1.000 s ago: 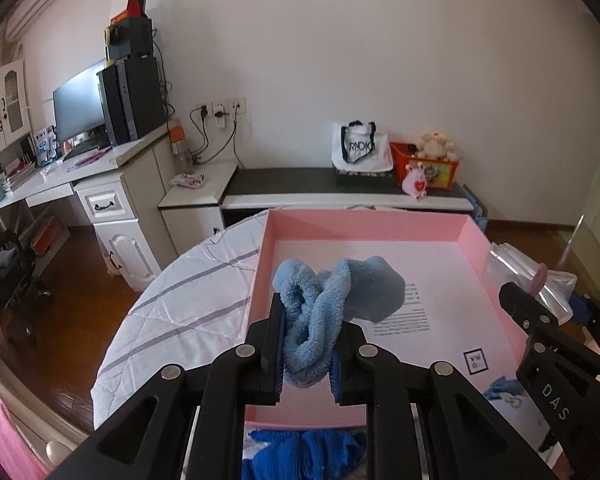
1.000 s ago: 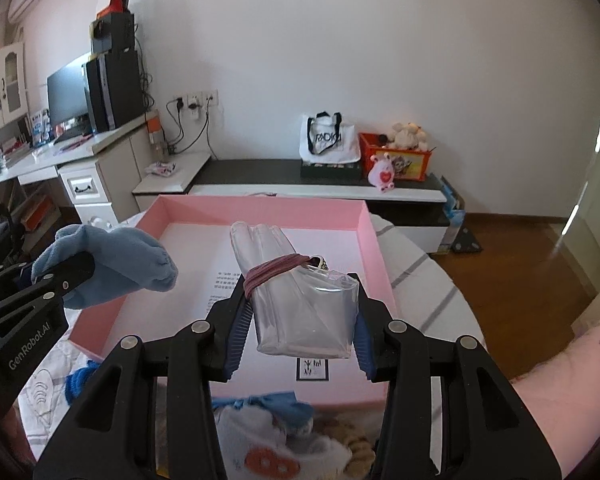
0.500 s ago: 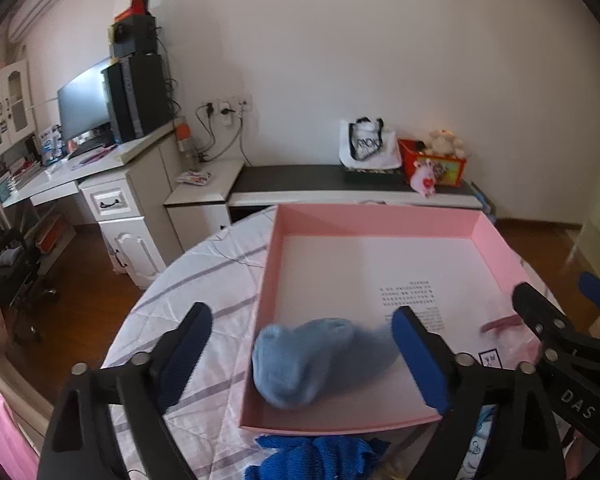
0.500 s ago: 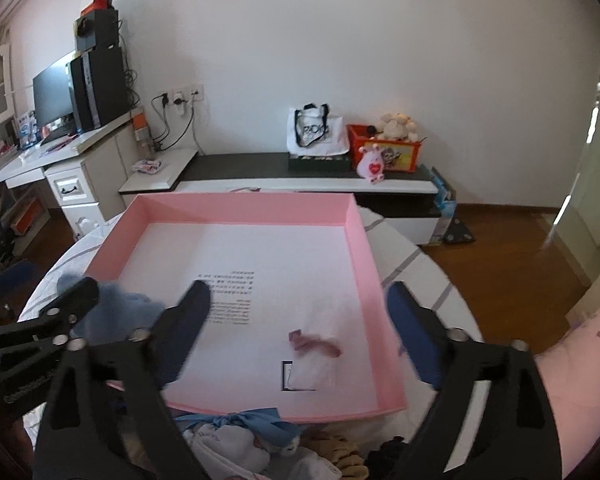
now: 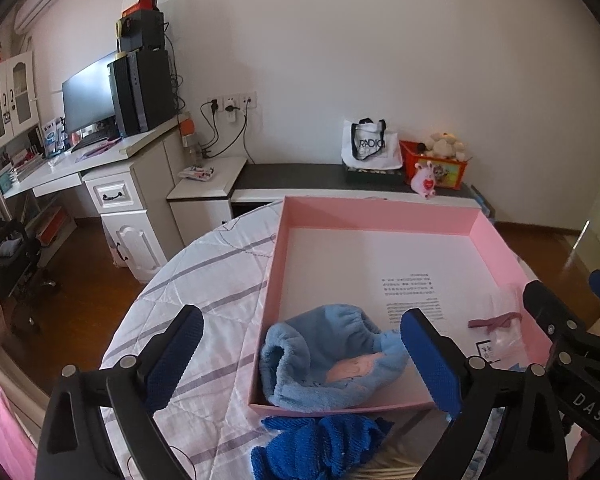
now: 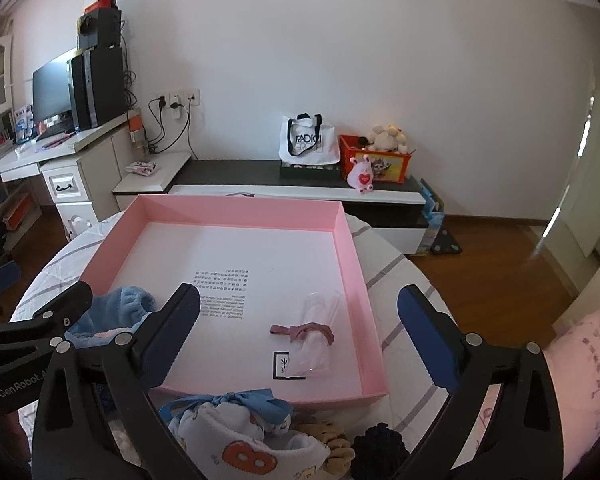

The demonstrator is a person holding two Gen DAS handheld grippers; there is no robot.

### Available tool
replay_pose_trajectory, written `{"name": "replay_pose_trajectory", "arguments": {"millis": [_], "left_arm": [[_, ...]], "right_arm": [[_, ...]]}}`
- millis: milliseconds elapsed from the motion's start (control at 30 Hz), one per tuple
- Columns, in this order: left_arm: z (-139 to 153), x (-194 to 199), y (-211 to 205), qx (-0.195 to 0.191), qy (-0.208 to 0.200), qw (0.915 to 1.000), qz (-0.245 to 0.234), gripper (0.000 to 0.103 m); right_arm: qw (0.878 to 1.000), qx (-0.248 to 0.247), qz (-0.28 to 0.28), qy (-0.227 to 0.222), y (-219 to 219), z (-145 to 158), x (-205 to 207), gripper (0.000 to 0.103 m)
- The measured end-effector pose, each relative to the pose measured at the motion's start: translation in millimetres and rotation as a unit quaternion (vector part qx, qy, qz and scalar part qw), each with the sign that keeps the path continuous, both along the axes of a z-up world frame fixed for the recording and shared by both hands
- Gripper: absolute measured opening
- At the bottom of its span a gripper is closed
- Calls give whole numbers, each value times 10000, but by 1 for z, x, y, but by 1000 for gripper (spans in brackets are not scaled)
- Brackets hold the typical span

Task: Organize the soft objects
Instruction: 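Lower the towel into the pink box and open the left tool while the right tool drops the bag in, then withdraw both tools from the pink box back over the table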

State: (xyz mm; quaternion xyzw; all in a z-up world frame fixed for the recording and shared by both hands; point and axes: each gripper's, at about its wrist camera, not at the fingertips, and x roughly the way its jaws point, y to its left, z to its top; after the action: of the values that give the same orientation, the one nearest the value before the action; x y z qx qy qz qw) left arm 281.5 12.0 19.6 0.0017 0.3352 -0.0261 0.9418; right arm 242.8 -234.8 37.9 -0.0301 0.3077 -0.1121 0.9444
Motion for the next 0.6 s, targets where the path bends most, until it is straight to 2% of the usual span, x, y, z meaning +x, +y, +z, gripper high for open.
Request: {"name": "replay_pose_trajectory", "arguments": {"millis": [600], "left_arm": [[19, -37, 5, -134, -167, 9997, -72, 96]], "right_arm": [[9998, -40, -8, -170, 0, 11, -25, 99]]}}
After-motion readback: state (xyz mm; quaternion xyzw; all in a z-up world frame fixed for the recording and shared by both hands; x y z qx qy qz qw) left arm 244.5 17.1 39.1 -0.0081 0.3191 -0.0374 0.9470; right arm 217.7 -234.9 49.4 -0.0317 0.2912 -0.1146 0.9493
